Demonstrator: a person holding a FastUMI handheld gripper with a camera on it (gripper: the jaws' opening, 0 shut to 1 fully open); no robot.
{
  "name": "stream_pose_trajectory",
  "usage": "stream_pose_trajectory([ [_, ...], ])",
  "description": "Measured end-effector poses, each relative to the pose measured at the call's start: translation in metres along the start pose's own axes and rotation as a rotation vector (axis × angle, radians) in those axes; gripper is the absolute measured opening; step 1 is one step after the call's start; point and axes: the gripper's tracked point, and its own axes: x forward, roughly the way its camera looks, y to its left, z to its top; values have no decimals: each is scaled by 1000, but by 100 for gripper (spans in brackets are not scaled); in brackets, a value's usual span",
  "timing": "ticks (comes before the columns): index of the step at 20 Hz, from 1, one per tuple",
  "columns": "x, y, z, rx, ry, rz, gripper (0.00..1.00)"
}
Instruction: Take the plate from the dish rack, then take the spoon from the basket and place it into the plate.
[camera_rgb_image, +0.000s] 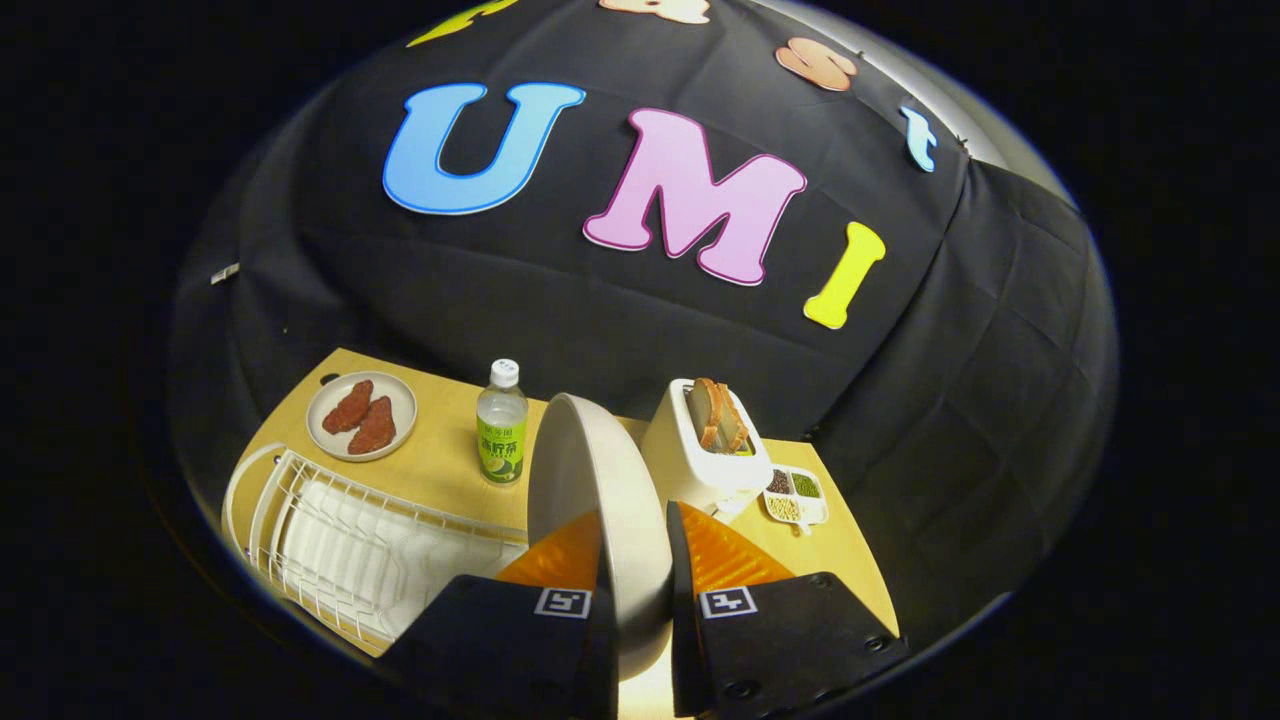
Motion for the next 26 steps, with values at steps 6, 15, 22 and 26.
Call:
stream_pose_trajectory([
  [6, -57, -55, 7, 144, -49, 121, 25],
  [15, -127, -115, -141, 350, 183, 286, 25],
  [22, -136, -112, -274, 508, 395, 380, 25],
  [26, -122, -109, -316, 584, 458, 390, 25],
])
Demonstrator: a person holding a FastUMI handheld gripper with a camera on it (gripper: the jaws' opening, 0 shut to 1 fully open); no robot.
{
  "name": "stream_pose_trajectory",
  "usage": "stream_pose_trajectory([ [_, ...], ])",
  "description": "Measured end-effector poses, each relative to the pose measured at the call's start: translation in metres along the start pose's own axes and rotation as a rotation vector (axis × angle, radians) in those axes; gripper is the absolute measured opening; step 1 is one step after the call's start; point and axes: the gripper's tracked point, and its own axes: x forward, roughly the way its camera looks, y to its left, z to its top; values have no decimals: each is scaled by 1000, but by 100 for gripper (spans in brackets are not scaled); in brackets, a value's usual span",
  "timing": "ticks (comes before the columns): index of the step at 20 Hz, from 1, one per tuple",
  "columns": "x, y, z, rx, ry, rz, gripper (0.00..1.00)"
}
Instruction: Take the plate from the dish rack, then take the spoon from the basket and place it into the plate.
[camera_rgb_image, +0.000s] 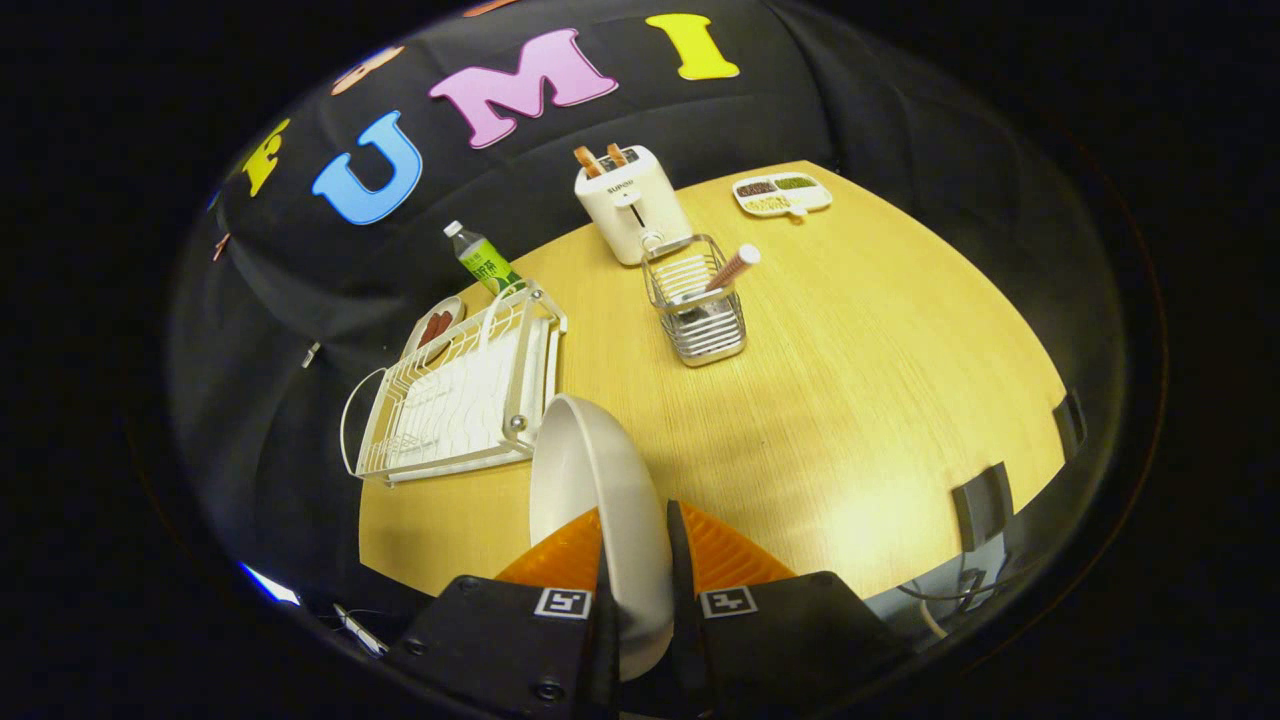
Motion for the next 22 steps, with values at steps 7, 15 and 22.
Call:
stream_pose_trajectory([
  [7, 43, -8, -9, 62, 42, 37, 25],
  [15, 67, -30, -10, 61, 82, -37, 34],
  [22, 57, -58, 13, -37, 21, -144, 86],
])
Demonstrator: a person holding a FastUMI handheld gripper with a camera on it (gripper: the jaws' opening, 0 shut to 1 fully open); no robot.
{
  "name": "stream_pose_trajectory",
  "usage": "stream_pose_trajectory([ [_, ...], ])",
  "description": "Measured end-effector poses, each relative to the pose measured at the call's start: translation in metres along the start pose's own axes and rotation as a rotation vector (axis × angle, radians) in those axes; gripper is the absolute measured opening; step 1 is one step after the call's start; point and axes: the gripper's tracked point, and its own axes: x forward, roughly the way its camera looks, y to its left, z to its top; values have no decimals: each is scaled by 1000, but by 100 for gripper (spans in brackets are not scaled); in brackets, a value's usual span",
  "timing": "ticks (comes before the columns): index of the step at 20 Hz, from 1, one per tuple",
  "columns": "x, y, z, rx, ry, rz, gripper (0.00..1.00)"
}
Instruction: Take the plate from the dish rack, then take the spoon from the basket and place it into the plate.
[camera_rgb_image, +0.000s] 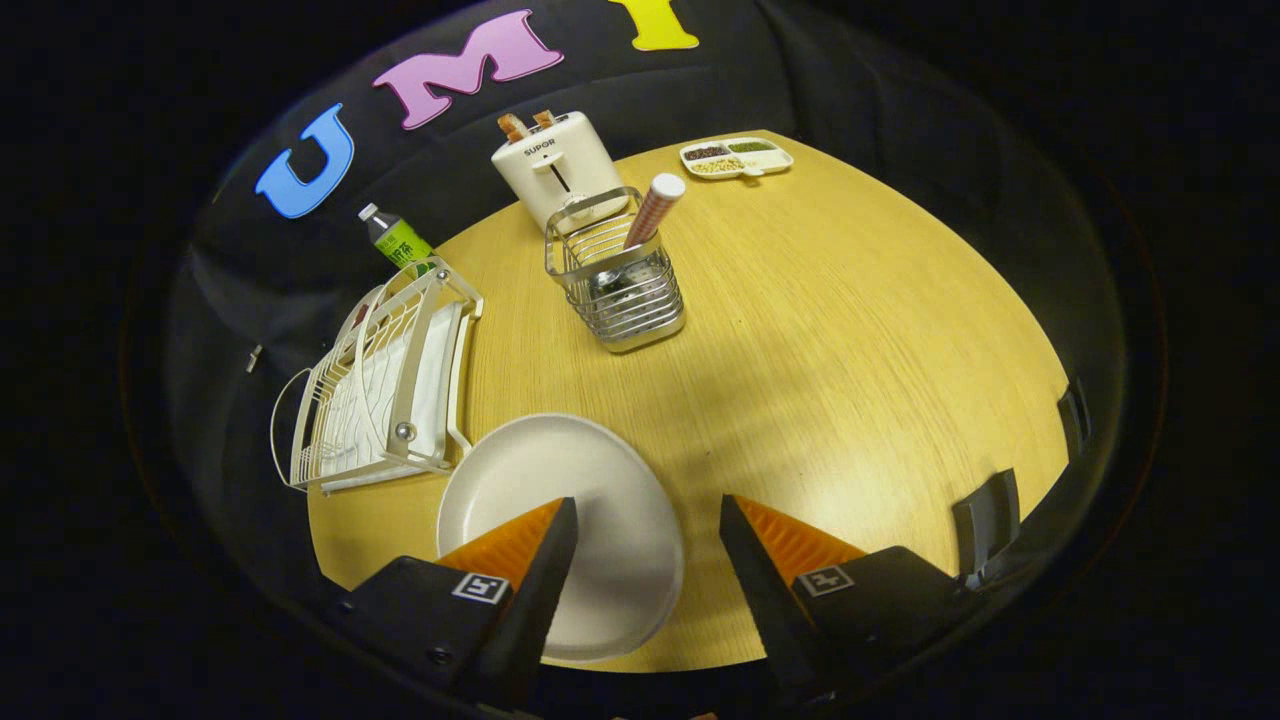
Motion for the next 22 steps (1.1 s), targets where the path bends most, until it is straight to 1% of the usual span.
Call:
stream_pose_trajectory([
  [1, -5, -3, 4, -17, -15, -10, 93],
  [2, -11, -5, 10, -35, -33, -17, 97],
  [6, -45, -4, 43, -116, -143, -25, 97],
  [10, -75, 0, 91, -249, -239, -19, 97],
  [12, -77, -1, 120, -339, -268, -23, 97],
  [15, -62, -4, 149, -437, -242, -8, 96],
  [17, -42, 0, 157, -461, -197, 35, 94],
  [19, -26, 0, 156, -489, -145, 64, 85],
  [20, -17, 3, 154, -507, -122, 80, 77],
  [22, -3, 6, 155, -540, -95, 104, 67],
])
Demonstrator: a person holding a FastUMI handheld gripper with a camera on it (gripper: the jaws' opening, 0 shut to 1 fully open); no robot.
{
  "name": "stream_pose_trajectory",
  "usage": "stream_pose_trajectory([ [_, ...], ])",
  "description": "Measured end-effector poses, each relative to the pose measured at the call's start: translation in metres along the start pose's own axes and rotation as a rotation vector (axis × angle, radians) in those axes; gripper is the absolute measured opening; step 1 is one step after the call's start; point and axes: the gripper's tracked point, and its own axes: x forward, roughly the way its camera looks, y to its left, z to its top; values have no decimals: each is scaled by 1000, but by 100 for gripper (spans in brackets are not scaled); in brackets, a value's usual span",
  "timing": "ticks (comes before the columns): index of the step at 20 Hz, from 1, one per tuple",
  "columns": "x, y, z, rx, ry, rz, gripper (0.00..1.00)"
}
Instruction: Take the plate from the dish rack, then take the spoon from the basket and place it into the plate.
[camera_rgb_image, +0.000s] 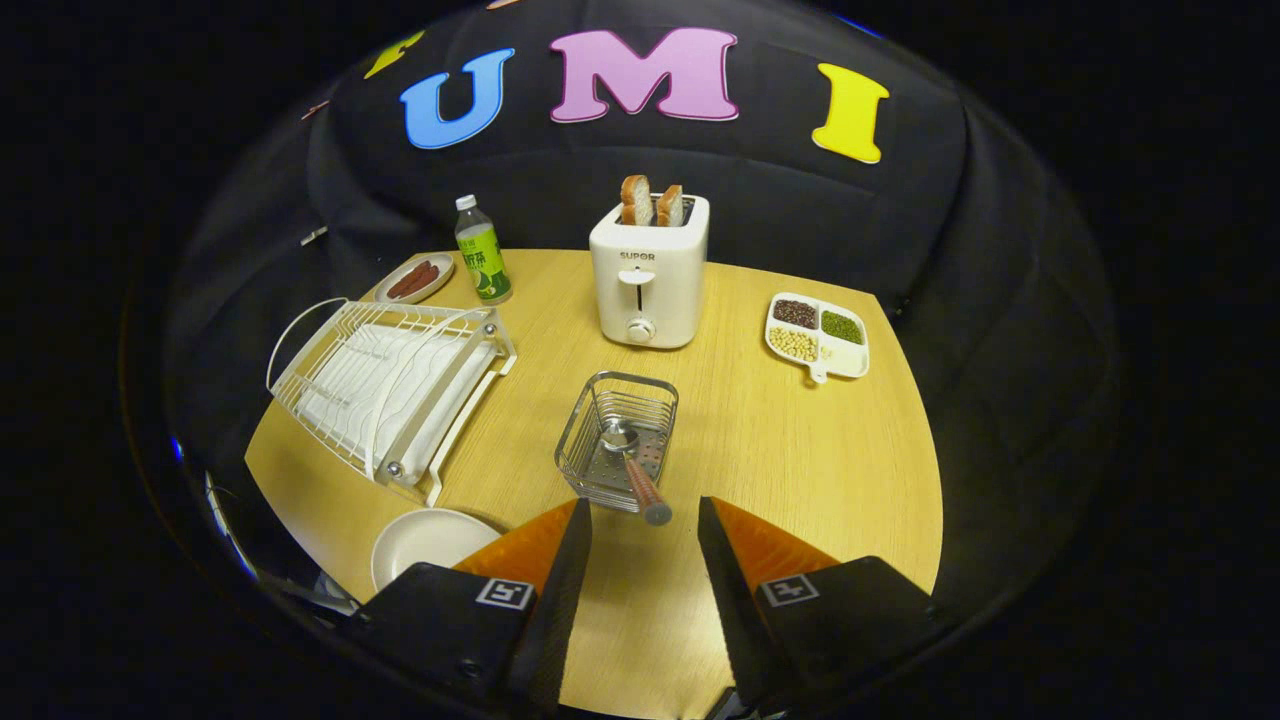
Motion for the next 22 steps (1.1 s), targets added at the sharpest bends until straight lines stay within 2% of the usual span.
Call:
stream_pose_trajectory([
  [1, 5, 0, 1, -6, 6, 11, 62],
  [2, 12, 1, 1, -6, 13, 21, 52],
  [4, 20, -1, 3, -8, 16, 33, 44],
  [7, 23, 6, 6, 13, 18, 75, 20],
  [8, 25, 6, 5, 2, 19, 78, 16],
  [12, 20, 8, 7, -21, 7, 78, 11],
  [22, -18, 2, 33, 30, -91, 0, 10],
])
